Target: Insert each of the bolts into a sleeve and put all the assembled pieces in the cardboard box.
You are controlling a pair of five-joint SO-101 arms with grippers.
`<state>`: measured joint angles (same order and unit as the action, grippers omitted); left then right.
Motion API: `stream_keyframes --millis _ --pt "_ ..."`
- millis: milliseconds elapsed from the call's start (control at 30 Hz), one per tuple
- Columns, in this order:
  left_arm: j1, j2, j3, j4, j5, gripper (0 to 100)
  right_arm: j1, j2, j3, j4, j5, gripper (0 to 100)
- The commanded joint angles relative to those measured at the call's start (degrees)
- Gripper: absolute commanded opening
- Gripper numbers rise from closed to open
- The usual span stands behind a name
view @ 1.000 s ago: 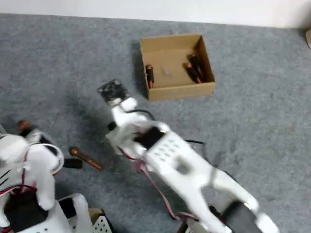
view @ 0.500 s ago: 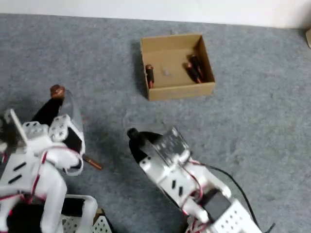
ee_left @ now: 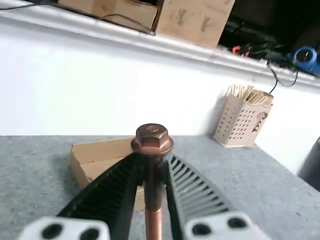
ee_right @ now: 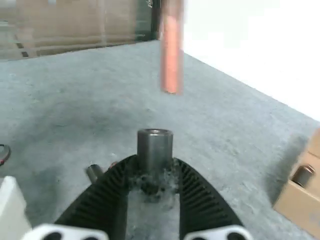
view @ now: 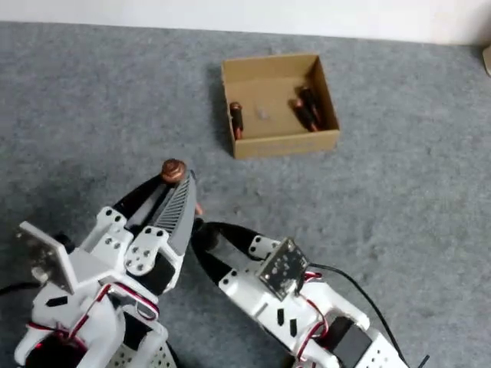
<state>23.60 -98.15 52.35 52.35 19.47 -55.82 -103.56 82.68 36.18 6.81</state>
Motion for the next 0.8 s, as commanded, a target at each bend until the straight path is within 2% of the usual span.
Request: stream_keyframes --millis 0,233,467,600,767 --pt "1.3 -1.6 4.4 -3.4 -0.2 0 -0.5 -0.4 -0.3 -0.4 0.8 0.4" --pt "1.3 -6.5 7.8 -3.2 0.0 0 -0.3 -0.4 -0.3 -0.3 0.8 0.4" --pt "1.5 -6.5 8.1 -3.0 0.1 0 4.5 -0.5 -0.7 -0.4 0.6 0.4" --pt "5.7 -6.4 8.2 -2.9 0.1 0 4.4 -0.5 -0.7 -0.4 0.5 0.4" --pt "7.2 -6.4 10.2 -3.4 -0.3 0 4.4 -0.5 -0.7 -0.4 0.5 0.4"
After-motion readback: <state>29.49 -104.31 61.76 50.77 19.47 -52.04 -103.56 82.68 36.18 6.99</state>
